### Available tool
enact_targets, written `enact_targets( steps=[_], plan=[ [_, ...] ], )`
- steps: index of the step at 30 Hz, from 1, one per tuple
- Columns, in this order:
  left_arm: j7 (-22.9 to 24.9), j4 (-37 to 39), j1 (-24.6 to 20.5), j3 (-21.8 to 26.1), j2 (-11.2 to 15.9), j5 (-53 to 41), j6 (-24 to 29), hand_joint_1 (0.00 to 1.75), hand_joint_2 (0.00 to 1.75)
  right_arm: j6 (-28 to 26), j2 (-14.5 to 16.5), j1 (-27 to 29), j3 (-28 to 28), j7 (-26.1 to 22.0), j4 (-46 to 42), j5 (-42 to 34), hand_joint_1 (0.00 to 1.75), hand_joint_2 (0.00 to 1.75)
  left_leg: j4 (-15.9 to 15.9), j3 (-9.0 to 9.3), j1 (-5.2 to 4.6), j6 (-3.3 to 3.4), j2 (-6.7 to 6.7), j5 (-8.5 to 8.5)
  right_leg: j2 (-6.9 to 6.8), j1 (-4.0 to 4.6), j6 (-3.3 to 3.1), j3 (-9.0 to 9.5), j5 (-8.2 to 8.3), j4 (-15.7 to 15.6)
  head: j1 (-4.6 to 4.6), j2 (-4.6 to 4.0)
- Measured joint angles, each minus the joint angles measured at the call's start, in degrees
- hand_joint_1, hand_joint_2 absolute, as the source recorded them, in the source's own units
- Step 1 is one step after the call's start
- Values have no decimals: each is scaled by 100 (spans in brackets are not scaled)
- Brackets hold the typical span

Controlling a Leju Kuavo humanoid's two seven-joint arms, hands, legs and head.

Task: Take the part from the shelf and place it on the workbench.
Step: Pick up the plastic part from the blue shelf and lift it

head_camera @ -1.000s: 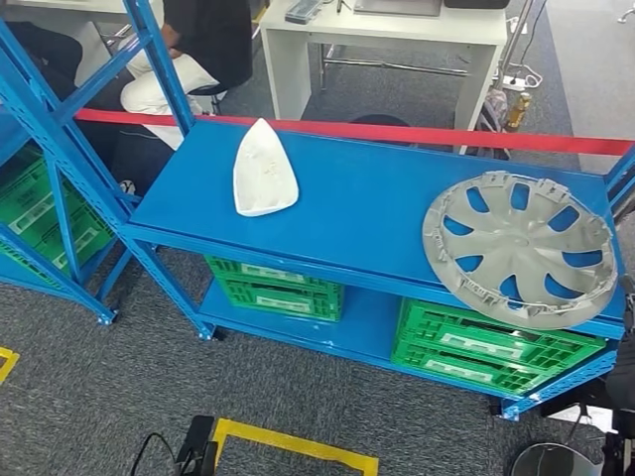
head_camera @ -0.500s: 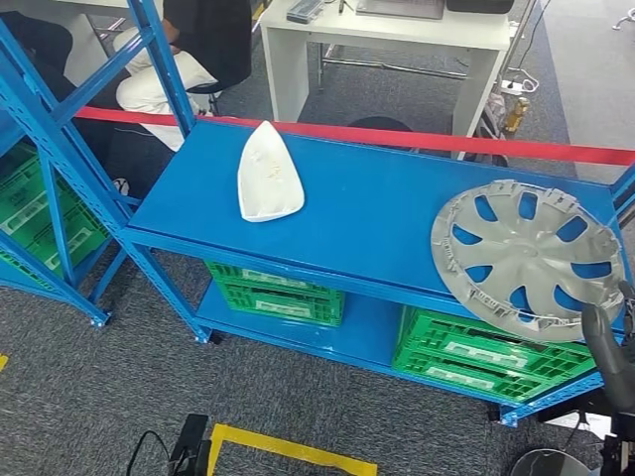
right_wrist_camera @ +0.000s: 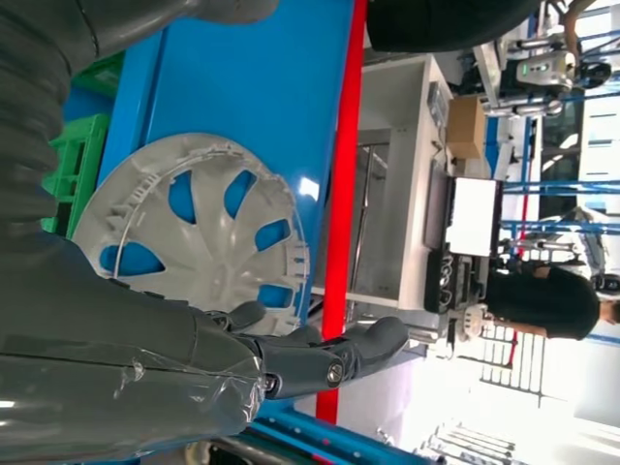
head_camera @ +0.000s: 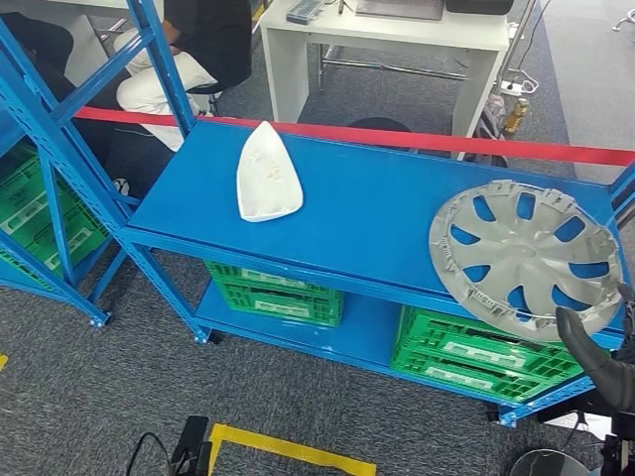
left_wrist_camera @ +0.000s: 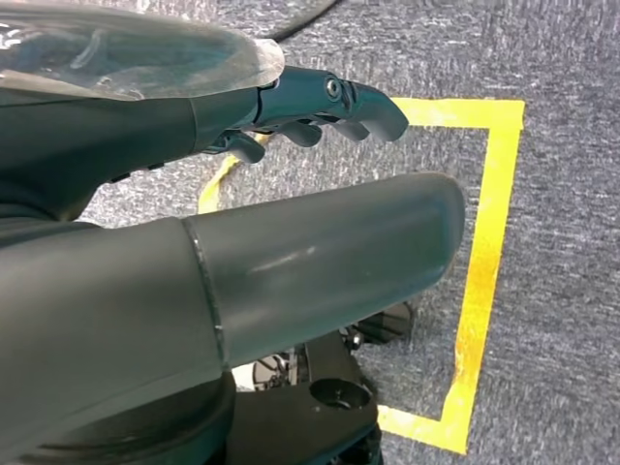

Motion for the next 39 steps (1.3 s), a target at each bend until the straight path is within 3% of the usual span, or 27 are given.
enact_targets(
  steps=[6, 12, 16, 33, 39],
  plan=[
    [19, 0, 2, 0, -11, -34, 103, 0, 0, 14, -2, -4, -10, 355, 0, 445, 0, 175, -4, 8, 5, 0, 0, 2, 0, 3, -1, 5, 0, 0, -1, 0],
    [77, 0, 2, 0, -25, -63, 104, 0, 0, 631, -241, 128, -37, 1877, -2, 1357, 0, 175, -5, 12, 10, 1, 0, 1, 0, 2, 0, 6, -1, 0, -1, 0],
    [94, 0, -1, 0, -35, -54, 80, 0, 0, 1219, -473, 209, -115, 2406, 0, 1552, 0, 175, -5, 12, 7, 1, 1, 1, 2, 2, 0, 6, -1, 0, -1, 0],
    [109, 0, -5, 0, -70, -35, 66, 0, 0, 1791, -747, 141, -157, 2660, 200, 2004, 0, 175, -5, 13, 8, 2, 1, 2, 0, 1, 0, 9, 0, 0, -1, 0],
    [109, 0, -14, 0, -70, -35, 59, 0, 0, 2372, -889, 33, -162, 2869, 274, 2198, 0, 175, -4, 13, 8, 2, 1, 2, 0, 1, 0, 10, 0, 0, -1, 0]
  ],
)
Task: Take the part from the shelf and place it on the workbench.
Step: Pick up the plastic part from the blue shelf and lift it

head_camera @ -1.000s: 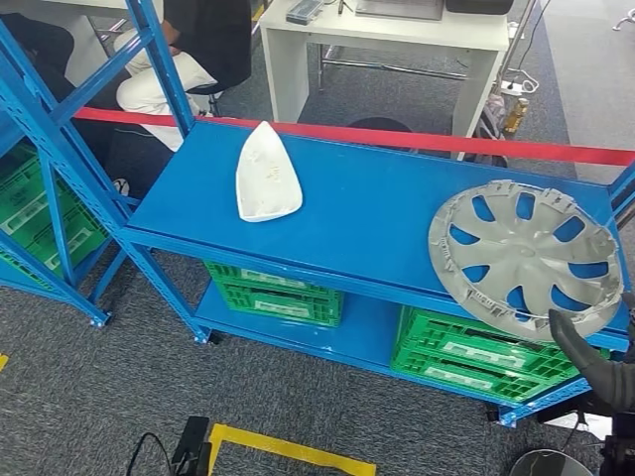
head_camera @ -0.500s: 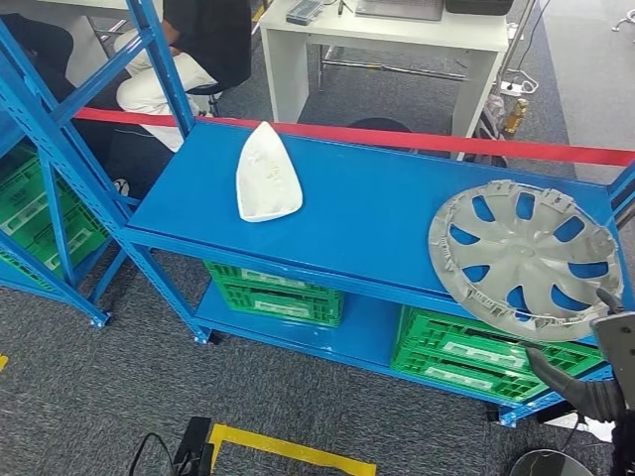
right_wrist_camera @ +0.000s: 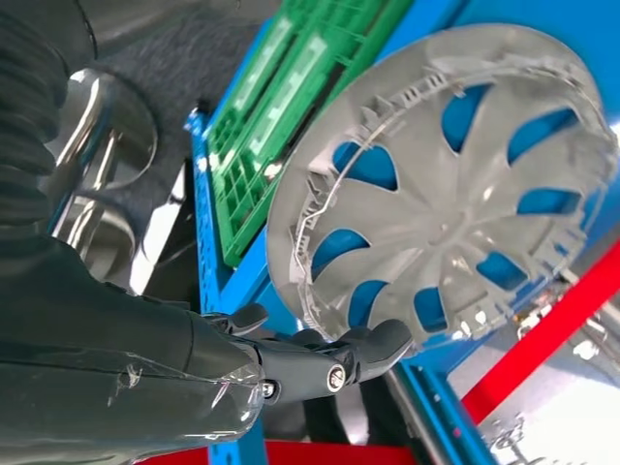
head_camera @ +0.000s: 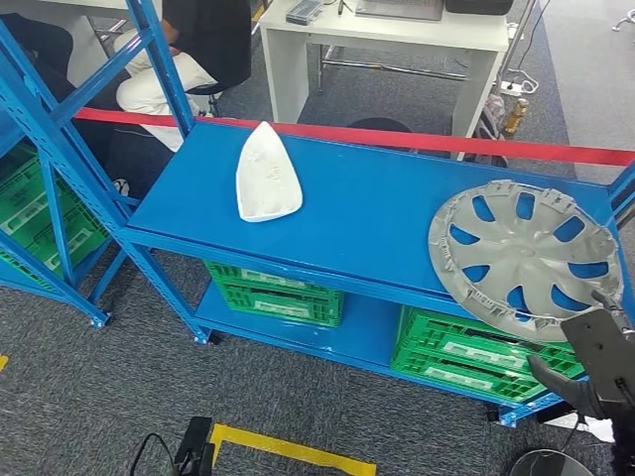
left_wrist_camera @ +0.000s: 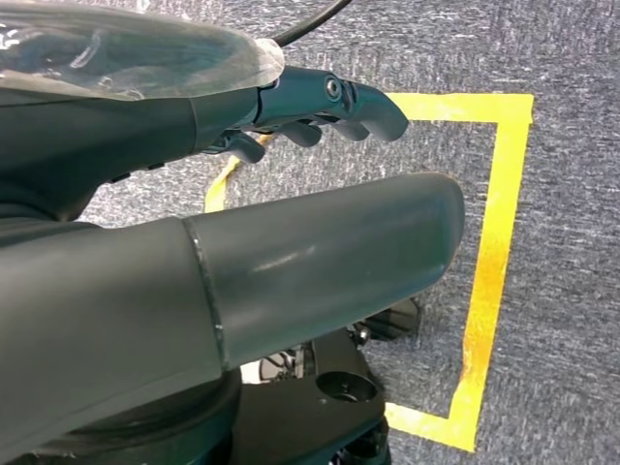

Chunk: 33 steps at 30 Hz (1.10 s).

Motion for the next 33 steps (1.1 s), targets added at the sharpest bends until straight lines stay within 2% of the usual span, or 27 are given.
enact_targets(
  steps=[6, 15, 33],
  plan=[
    [33, 0, -22, 0, 0, -15, -23, 0, 0, 706, -260, -201, -2, 111, 103, -338, 0, 175, 1, 0, -1, 1, 0, 1, 0, 0, 1, 1, 1, 0, 0, 1],
    [61, 0, -70, 0, 0, -2, -52, 0, 0, 1454, -665, -715, 92, 125, 529, -770, 0, 175, 2, 0, -2, 6, 0, 4, 1, 0, 5, 7, 6, 0, 1, 1],
    [20, 0, -72, 0, 0, 73, -52, 0, 0, 1685, -1001, -1614, 593, -1, 1334, -919, 0, 175, 2, -1, -2, 12, -5, 9, -2, 0, 5, 10, 6, 0, 0, 0]
  ],
)
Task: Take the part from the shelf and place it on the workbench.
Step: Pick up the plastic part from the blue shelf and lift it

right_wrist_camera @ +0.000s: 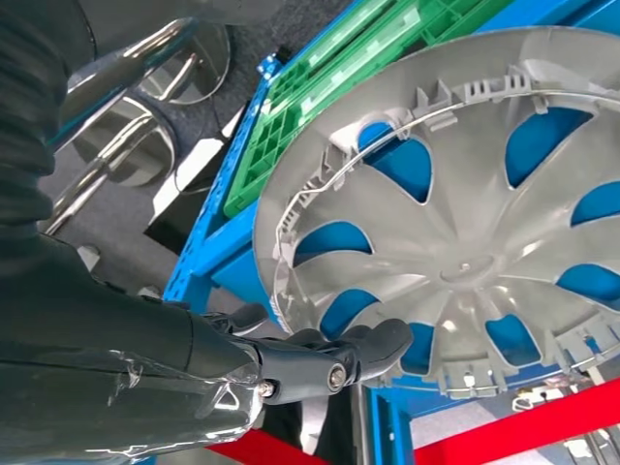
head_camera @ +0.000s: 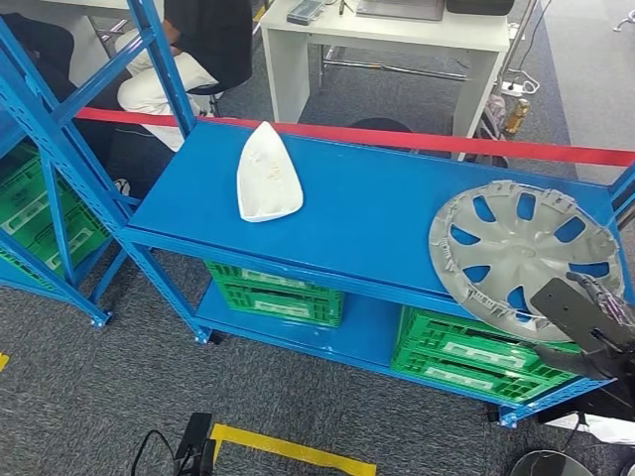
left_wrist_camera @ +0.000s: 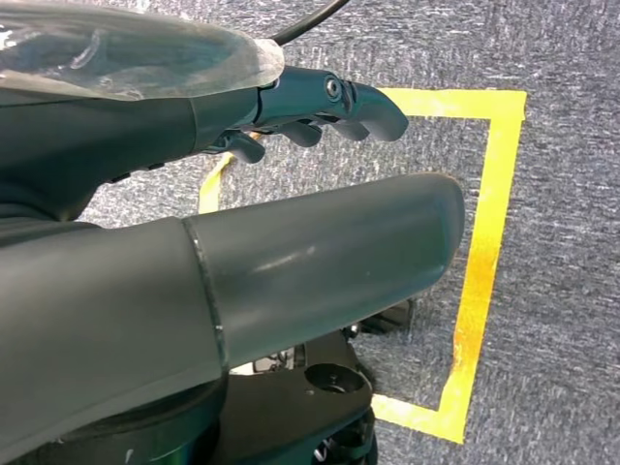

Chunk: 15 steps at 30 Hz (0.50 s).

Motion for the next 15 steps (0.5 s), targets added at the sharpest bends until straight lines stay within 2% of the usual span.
enact_targets(
  steps=[11, 13, 15],
  plan=[
    [0, 0, -5, 0, 1, 2, 0, 0, 0, 235, -65, -216, 201, -32, 201, 117, 0, 175, 0, 0, -1, 1, 0, 0, -1, 0, 0, -1, 1, 0, 1, 1],
    [1, 0, -9, 0, 2, 4, 0, 0, 0, 395, -106, -308, 299, -22, 279, 124, 0, 175, 0, 0, -1, 1, 0, 0, -1, 0, 0, 0, 1, 0, 1, 1],
    [13, 0, -26, 0, 2, 19, -1, 0, 0, 831, -179, -679, 663, -49, 563, 213, 0, 175, 0, 0, -1, 2, 0, 1, -1, 0, 1, 0, 2, 0, 1, 1]
  ],
)
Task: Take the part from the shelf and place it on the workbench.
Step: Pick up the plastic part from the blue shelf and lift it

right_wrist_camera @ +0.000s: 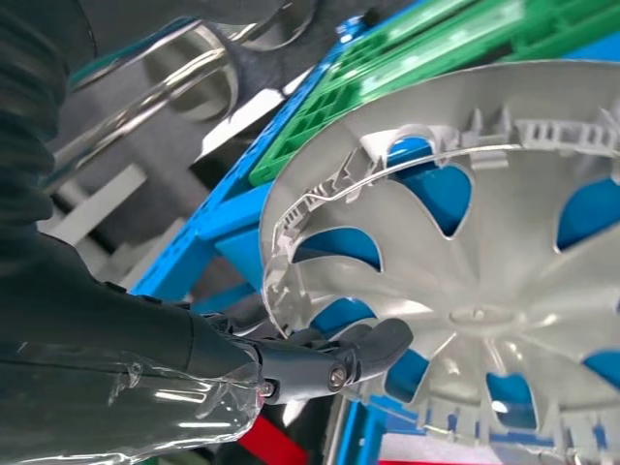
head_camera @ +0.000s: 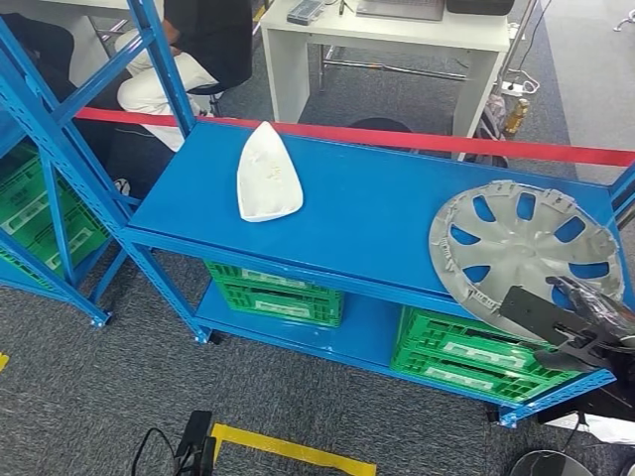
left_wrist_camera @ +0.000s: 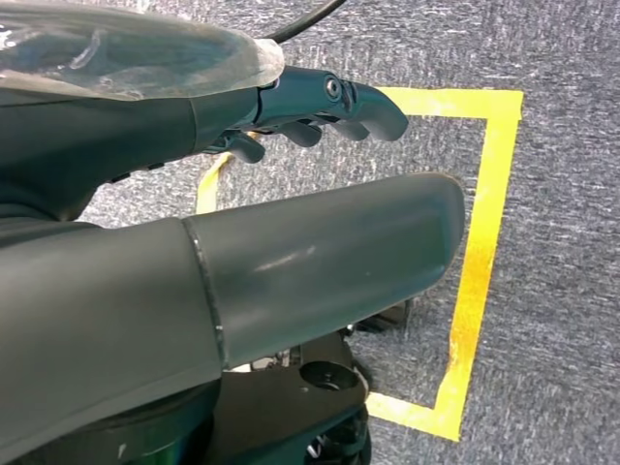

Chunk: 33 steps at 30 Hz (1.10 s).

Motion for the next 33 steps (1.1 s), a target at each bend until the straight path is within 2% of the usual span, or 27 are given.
enact_targets(
  steps=[3, 8, 18, 33],
  plan=[
    [14, 0, -24, 0, 0, 21, -1, 0, 0, 473, -56, -567, 581, -99, 477, 116, 0, 175, 0, 0, 0, 2, -1, 1, 0, 0, 1, 1, 1, 0, -1, 0],
    [14, 0, -37, -1, 0, 22, -1, 0, 0, 486, -56, -869, 1047, -241, 926, 109, 0, 175, 0, -1, 0, 2, -5, 1, -3, 0, 1, 1, 1, 0, -1, 0],
    [46, 0, -74, -9, 2, -16, -1, 0, 0, 551, -56, -1111, 1709, -320, 1524, 178, 0, 175, 0, 0, 0, 2, -5, 1, -7, 0, 1, 1, 2, 0, -1, 0],
    [133, 0, -127, -17, 1, -84, -1, 0, 0, 803, -58, -1333, 2314, -319, 2112, 651, 0, 175, 2, 1, 0, 3, -6, 2, -7, 0, 4, 2, 3, 0, -1, 0]
  ],
)
